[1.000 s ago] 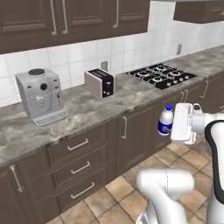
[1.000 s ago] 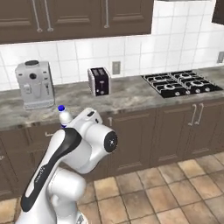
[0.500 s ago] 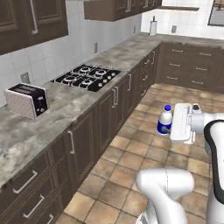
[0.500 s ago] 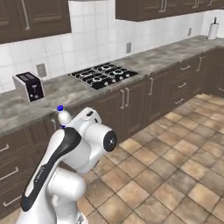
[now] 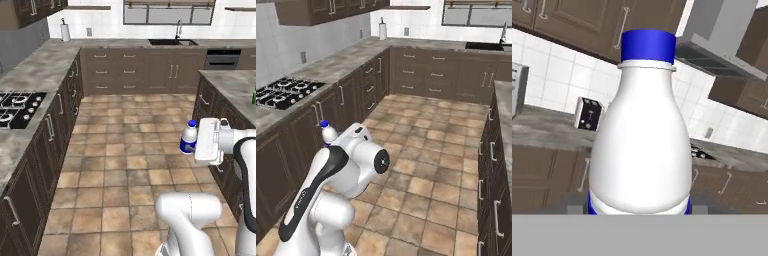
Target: Place the drinks on the dining counter in a tight cluster.
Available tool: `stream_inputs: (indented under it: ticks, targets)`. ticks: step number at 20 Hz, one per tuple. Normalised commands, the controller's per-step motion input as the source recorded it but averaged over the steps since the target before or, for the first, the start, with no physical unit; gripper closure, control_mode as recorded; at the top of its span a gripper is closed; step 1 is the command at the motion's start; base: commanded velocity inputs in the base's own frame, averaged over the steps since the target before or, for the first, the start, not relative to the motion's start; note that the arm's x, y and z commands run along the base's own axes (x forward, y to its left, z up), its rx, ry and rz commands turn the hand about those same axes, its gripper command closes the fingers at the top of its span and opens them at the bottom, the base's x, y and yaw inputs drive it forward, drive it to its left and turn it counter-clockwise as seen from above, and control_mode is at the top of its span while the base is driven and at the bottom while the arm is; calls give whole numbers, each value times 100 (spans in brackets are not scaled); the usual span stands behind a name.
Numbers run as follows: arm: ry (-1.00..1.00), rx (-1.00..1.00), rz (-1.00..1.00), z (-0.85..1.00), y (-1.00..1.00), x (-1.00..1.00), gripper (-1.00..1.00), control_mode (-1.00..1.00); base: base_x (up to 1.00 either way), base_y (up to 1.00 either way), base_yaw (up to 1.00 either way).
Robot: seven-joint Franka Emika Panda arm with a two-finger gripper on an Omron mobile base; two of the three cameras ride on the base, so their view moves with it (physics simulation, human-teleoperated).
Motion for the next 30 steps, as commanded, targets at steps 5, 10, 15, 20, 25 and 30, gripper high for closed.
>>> stream_inputs:
  ticks: [5,10,15,20,25,30]
  targets:
    - [0,0,0,0,0,0,100,100,64,12,-67]
    - [0,0,0,0,0,0,100,100,53,16,-64]
    - [0,0,0,0,0,0,100,100,54,21,-67]
    - [0,0,0,0,0,0,100,100,50,26,-69]
    - [0,0,0,0,0,0,100,100,43,33,-70]
    - [0,0,0,0,0,0,100,100,55,59,-65]
